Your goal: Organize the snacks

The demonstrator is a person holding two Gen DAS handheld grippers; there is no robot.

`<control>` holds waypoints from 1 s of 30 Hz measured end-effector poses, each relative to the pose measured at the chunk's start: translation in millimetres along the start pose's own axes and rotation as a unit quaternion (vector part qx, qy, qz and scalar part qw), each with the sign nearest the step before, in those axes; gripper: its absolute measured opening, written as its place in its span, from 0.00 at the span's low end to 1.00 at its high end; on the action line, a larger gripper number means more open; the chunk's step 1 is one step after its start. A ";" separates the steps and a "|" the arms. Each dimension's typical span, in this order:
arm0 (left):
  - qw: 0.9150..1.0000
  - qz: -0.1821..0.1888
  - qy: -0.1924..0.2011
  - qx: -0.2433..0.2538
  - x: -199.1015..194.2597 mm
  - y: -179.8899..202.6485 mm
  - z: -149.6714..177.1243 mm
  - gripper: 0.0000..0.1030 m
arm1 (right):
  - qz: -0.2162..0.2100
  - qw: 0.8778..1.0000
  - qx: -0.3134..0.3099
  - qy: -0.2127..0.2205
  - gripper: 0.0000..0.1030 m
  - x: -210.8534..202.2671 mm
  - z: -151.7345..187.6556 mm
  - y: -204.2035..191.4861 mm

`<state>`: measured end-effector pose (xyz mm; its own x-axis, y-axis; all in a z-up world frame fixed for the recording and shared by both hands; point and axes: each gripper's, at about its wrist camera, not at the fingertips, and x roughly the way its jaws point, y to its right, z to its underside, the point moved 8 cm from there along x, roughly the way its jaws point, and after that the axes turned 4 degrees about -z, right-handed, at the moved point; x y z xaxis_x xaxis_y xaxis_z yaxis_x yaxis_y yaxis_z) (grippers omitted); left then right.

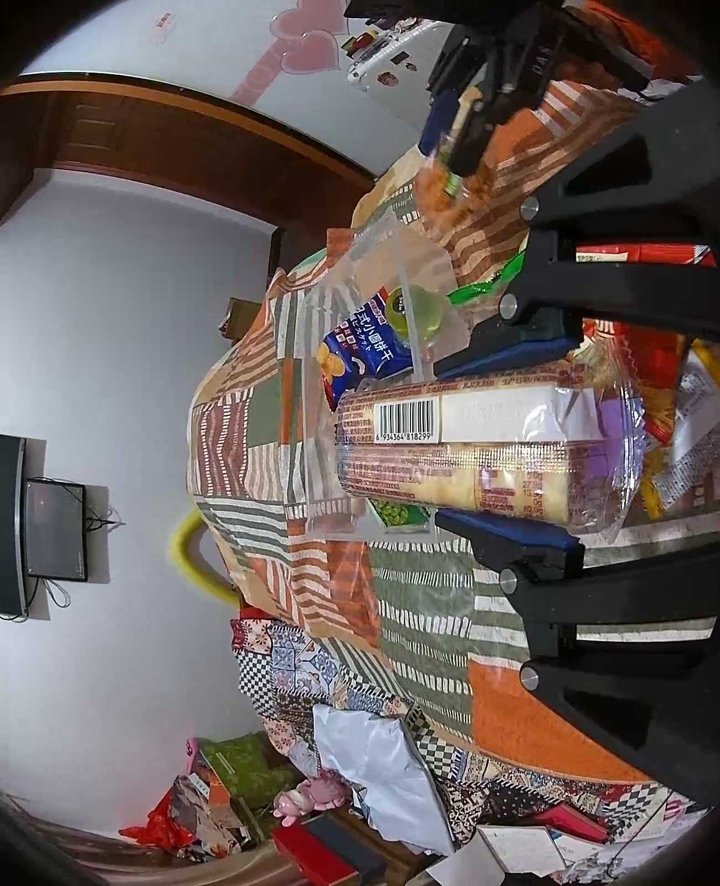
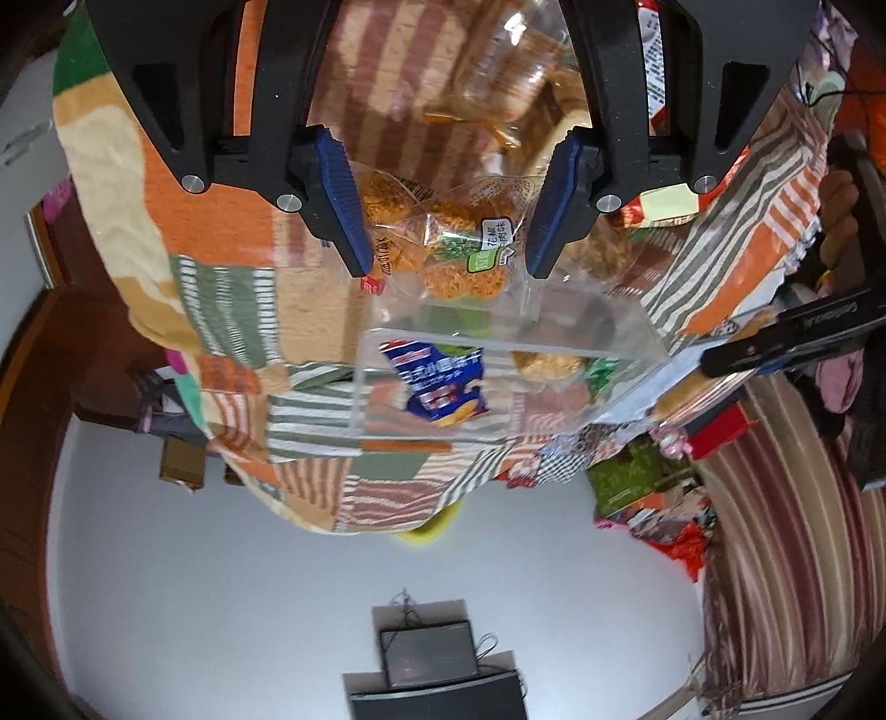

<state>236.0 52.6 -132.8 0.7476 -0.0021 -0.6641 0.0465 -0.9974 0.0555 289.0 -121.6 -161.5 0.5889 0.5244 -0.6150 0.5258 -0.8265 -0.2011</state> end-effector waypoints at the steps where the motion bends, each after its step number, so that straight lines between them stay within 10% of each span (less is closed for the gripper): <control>1: 1.000 0.001 -0.002 0.001 2.5 1.0 0.8 0.44 | -0.004 1.000 -0.002 -0.004 0.52 2.2 1.6 -2.6; 16: 1.000 -0.003 -0.018 0.002 13.9 0.0 13.3 0.44 | -0.025 0.995 -0.009 -0.091 0.67 41.3 38.3 -13.0; 30: 1.000 -0.003 -0.004 0.007 6.2 6.1 4.9 0.44 | -0.016 0.997 -0.012 -0.070 0.46 29.0 32.3 -10.8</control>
<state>237.7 46.2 -140.2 0.7417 0.0028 -0.6707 0.0419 -0.9982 0.0421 280.6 -104.1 -201.8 0.4818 0.5153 -0.7088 0.5579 -0.8041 -0.2053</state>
